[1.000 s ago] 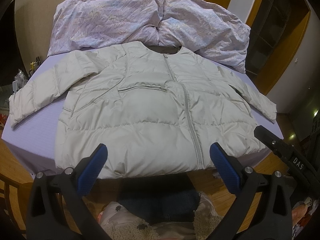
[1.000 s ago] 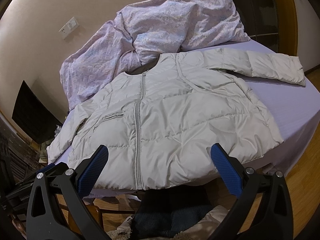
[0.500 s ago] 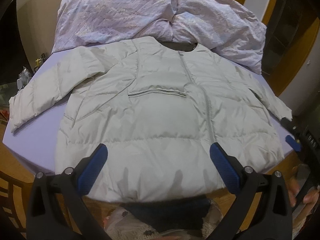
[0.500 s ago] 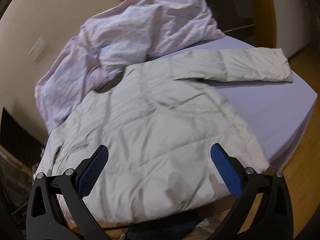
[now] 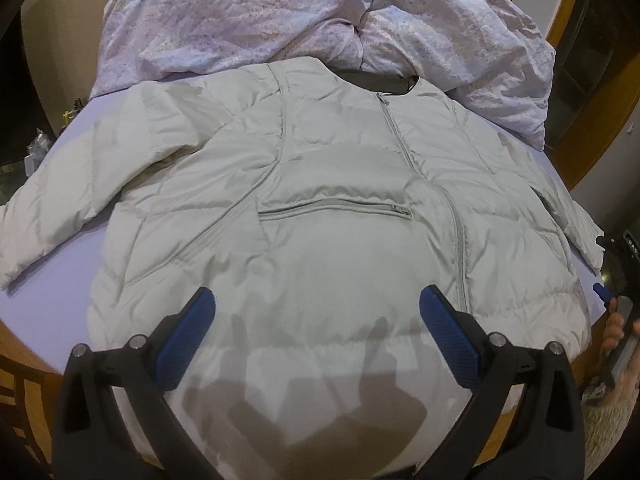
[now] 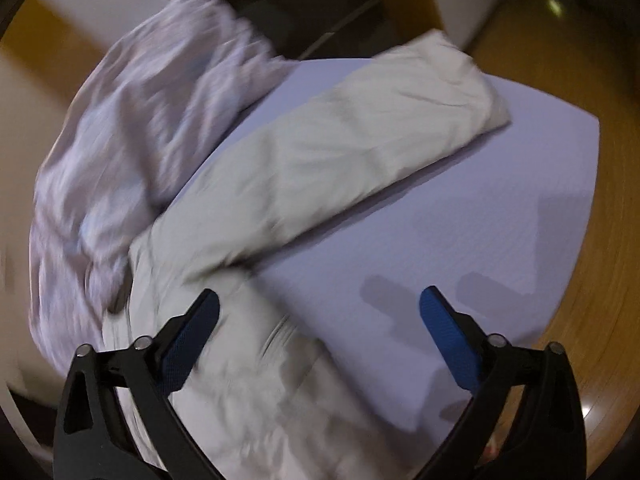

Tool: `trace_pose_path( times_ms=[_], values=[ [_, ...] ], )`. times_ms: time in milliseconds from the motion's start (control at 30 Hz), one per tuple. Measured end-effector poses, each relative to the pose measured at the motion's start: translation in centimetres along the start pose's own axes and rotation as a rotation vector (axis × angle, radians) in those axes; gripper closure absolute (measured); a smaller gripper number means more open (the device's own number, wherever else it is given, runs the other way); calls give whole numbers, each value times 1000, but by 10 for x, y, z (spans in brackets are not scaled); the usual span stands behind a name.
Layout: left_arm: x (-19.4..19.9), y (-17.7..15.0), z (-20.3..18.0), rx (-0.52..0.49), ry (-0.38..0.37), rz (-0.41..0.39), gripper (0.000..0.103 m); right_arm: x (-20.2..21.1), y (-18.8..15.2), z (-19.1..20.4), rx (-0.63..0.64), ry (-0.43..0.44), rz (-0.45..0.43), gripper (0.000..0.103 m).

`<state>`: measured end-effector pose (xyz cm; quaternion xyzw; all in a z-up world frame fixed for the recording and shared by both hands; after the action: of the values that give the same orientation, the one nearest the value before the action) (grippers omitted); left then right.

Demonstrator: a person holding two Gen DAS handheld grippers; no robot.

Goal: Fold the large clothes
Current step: 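Grasp a jacket sleeve with the right gripper and fold it across the body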

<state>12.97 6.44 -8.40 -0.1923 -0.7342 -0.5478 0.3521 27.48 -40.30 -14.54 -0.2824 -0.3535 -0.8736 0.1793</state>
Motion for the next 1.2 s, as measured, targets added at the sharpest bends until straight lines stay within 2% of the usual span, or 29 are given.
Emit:
trace_pose_path(
  times_ms=[100, 267, 500, 667, 733, 833, 933, 1033, 1200],
  values=[
    [-10, 3, 0, -1, -8, 8, 2, -17, 22, -30, -114, -29, -4, 13],
    [-26, 7, 0, 6, -32, 33, 2, -33, 47, -65, -222, -77, -47, 23],
    [-36, 11, 1, 7, -27, 35, 2, -42, 73, -82, -290, -71, -118, 35],
    [-39, 15, 8, 22, -23, 25, 2, -46, 86, -91, -323, -83, -169, 50],
    [-38, 16, 13, 32, -21, 17, 2, -47, 88, -92, -308, -104, -172, 68],
    [-37, 18, 22, 49, -21, 2, 2, -49, 90, -90, -280, -117, -165, 87],
    [-35, 20, 32, 63, -5, -15, 2, -41, 96, -78, -216, -112, -195, 92],
    [-30, 23, 45, 92, 12, -43, 2, -25, 106, -47, -97, -108, -256, 94],
    [-25, 27, 77, 182, 47, -72, 2, -5, 108, 35, 123, 11, -298, 95]
  ],
)
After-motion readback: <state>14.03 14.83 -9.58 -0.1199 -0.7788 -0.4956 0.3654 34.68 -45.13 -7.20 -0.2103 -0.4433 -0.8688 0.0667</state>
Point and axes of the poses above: each gripper's, at about its wrist camera, not at the fingertips, and x roughly against the way its jaws point, z to its left, y to its top, the point moved 3 cm from there along -x, roughly the way its jaws point, and after that the axes turned 10 degrees about -z, right-handed, at the moved point
